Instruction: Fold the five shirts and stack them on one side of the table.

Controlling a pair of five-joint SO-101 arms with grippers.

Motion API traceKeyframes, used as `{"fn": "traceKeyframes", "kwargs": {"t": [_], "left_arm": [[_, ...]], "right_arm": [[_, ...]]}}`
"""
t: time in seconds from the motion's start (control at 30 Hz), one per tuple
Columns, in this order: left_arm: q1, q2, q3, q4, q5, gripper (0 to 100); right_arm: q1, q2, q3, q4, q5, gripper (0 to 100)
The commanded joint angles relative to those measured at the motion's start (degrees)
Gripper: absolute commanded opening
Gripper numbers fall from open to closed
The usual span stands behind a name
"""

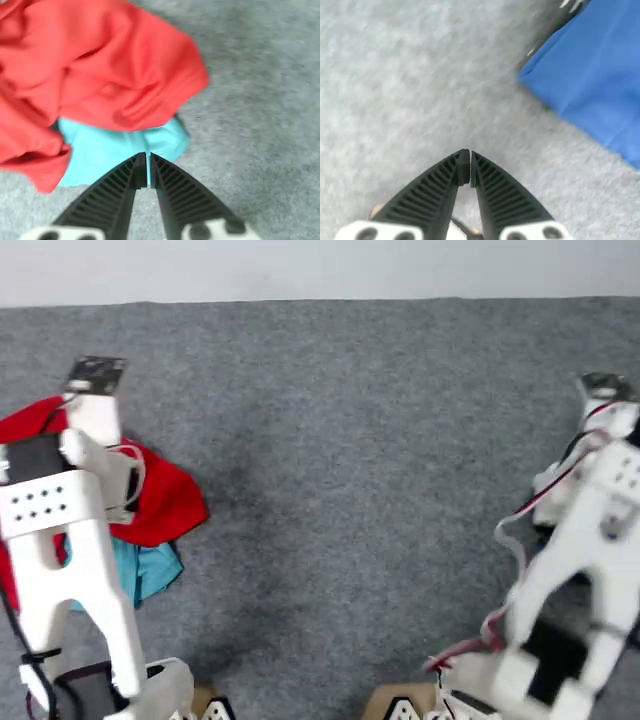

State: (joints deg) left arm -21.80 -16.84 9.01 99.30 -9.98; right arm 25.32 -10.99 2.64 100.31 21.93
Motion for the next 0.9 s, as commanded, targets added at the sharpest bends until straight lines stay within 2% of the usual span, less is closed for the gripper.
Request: {"fn": "traceKeyframes", "kwargs": {"t": [0.0, 0.23, 0.3, 0.5, 0.87], "left_arm": [[-5.4, -1.6, -0.5, -2.1, 0.5, 3], [-11.9, -1.6, -0.7, -8.8, 0.2, 15], [-13.1, -1.6, -0.7, -10.5, -2.5, 19], [-17.7, -0.8, 0.2, -20.2, -8.9, 22], [-23.8, 14.1, 0.2, -35.1, -16.0, 22]], "right_arm": [[-1.3, -15.2, 9.8, 1.8, -0.8, 1.0], [-1.0, -24.2, 21.4, 2.2, -0.7, 1.5], [-1.0, -25.5, 23.2, 2.2, -0.7, 1.5], [-1.0, -28.0, 27.2, 2.2, -0.7, 1.5], [-1.0, -28.4, 28.4, 2.3, -0.7, 1.5]]}}
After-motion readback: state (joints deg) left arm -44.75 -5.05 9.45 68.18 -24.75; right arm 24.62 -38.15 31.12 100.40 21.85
